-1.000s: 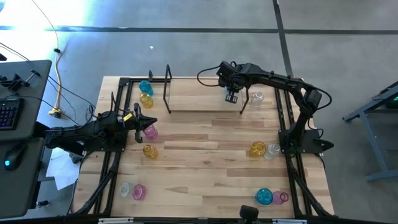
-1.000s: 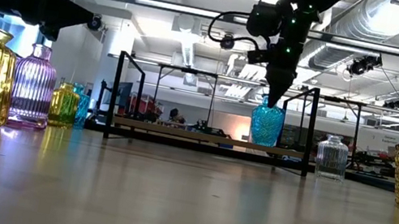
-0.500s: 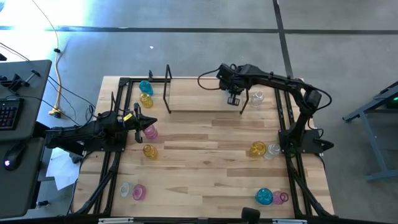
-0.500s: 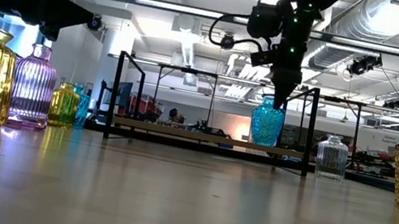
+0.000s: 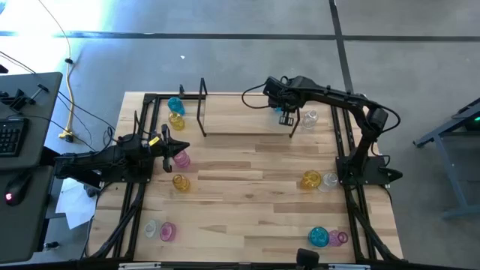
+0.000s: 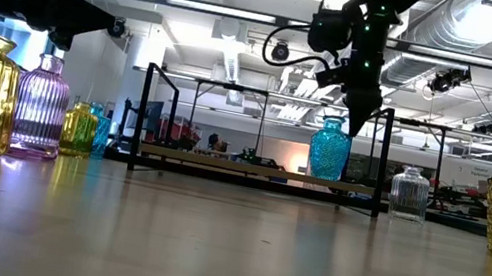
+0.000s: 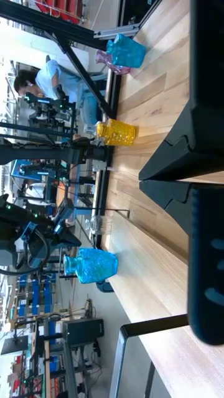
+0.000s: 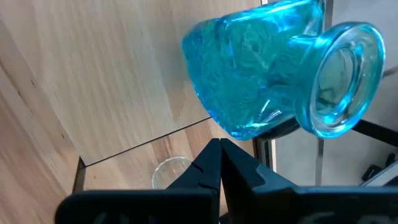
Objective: Sort vases onto shelf
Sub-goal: Put the top right blue vase on the shelf, then put the bottom blue vase aligned with the other blue vase on the shelf
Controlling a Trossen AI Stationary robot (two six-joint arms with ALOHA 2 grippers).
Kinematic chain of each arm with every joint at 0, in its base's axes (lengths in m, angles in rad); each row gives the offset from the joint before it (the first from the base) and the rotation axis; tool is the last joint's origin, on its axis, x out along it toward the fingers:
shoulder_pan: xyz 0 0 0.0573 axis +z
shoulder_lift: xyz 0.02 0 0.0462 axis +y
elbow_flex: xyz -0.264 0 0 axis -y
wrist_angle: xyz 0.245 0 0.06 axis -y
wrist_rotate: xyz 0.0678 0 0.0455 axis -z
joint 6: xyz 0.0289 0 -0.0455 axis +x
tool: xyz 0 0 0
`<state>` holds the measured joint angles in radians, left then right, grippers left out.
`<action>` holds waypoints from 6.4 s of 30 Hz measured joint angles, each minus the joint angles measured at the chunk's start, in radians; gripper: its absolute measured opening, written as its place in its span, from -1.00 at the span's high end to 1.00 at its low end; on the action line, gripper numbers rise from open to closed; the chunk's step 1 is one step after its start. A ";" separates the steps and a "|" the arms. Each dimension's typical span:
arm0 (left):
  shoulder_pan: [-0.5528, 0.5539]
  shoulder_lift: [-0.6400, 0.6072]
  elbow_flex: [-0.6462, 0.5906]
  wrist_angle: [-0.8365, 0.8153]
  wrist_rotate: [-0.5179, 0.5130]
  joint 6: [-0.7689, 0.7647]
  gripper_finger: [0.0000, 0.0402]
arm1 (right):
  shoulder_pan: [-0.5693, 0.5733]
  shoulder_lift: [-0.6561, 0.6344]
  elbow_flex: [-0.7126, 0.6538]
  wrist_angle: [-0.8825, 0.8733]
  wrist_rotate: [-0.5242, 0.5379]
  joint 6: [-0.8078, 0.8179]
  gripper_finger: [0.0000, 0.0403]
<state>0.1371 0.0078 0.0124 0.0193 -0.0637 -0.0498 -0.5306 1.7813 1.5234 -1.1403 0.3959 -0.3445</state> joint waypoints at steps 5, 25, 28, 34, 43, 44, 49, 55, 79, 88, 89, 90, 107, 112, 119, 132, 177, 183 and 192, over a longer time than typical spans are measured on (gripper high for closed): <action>0.000 0.000 0.000 0.000 0.000 0.000 1.00 | -0.003 0.009 0.000 0.018 0.020 0.003 1.00; 0.000 0.000 0.000 0.000 0.000 -0.001 1.00 | 0.001 0.007 0.000 0.003 0.016 0.006 1.00; 0.000 0.000 0.000 0.000 0.000 -0.001 1.00 | 0.001 -0.018 0.000 -0.007 0.016 0.007 1.00; 0.000 0.000 0.000 0.000 0.000 -0.001 1.00 | -0.033 -0.061 0.000 0.017 0.015 0.056 1.00; 0.000 0.000 0.000 0.000 0.000 -0.002 1.00 | -0.102 -0.061 0.000 0.071 -0.030 0.078 1.00; 0.000 0.000 0.000 0.000 0.000 -0.002 1.00 | -0.107 -0.061 0.000 0.075 -0.034 0.078 1.00; 0.000 0.000 0.000 0.000 0.000 -0.002 1.00 | -0.120 -0.061 0.000 0.107 -0.068 0.078 1.00; 0.000 0.000 0.000 0.000 0.000 -0.002 1.00 | -0.120 -0.061 0.000 0.149 -0.091 0.082 1.00; 0.000 0.000 0.000 0.000 0.001 -0.009 1.00 | -0.074 -0.108 0.000 0.074 -0.191 0.102 1.00; 0.000 0.000 0.000 0.000 0.001 -0.009 1.00 | 0.002 -0.021 -0.001 0.157 -0.225 0.006 1.00; 0.000 0.000 0.000 0.000 0.001 -0.009 1.00 | 0.002 -0.008 -0.001 0.164 -0.205 0.004 1.00; 0.000 0.000 0.000 0.000 0.001 -0.009 1.00 | 0.003 0.004 -0.001 0.171 -0.180 0.003 1.00; 0.000 0.000 0.000 0.000 0.001 -0.009 1.00 | 0.003 0.026 -0.001 0.228 -0.063 0.032 1.00; 0.000 0.000 0.000 0.000 0.001 -0.009 1.00 | 0.002 0.027 -0.001 0.229 -0.062 0.033 1.00; 0.000 0.000 0.000 0.000 0.001 -0.009 1.00 | 0.040 0.018 -0.001 0.170 -0.079 0.041 1.00; -0.001 0.000 0.000 0.008 0.130 -0.028 1.00 | 0.360 -0.074 0.000 0.133 -0.232 0.325 1.00; 0.000 0.016 0.000 0.046 0.070 0.001 1.00 | 1.433 -0.204 -0.118 -0.056 -0.342 1.925 0.22; 0.000 0.016 0.000 0.031 0.070 -0.028 1.00 | 1.457 -0.145 -0.118 -0.050 -0.435 1.960 -0.16; 0.000 0.020 0.000 -0.006 0.070 -0.079 1.00 | 1.456 -0.077 -0.118 -0.029 -0.475 1.941 -0.24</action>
<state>0.1371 0.0278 0.0120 0.0128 0.0067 -0.1284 0.9257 1.7047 1.4052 -1.1696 -0.0795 1.5963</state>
